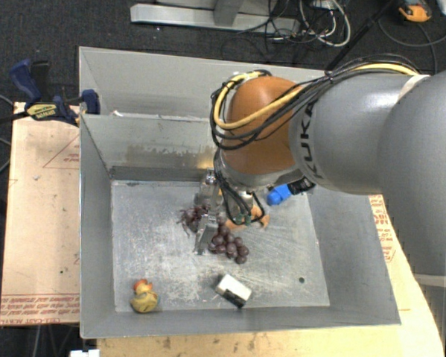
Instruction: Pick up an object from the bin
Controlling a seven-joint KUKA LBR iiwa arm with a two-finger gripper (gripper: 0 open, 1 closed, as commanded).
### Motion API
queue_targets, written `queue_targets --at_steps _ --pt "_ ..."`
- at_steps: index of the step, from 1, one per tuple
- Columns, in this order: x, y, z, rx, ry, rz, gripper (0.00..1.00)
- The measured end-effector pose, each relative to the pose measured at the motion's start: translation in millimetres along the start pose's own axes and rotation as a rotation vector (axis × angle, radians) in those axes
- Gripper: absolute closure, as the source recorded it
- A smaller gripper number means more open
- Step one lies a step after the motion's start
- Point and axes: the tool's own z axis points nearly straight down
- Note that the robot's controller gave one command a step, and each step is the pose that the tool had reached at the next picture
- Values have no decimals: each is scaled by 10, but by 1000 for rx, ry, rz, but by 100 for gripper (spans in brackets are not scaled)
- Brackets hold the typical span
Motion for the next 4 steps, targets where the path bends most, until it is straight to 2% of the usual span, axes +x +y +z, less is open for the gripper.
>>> queue_targets --at_steps 1,2,3,4 --pt "28 -282 359 1 0 25 0" --pt "38 -391 313 0 0 81 0" --pt "-27 -437 619 -4 -16 135 0" --pt "-121 -477 625 -9 -25 134 100"
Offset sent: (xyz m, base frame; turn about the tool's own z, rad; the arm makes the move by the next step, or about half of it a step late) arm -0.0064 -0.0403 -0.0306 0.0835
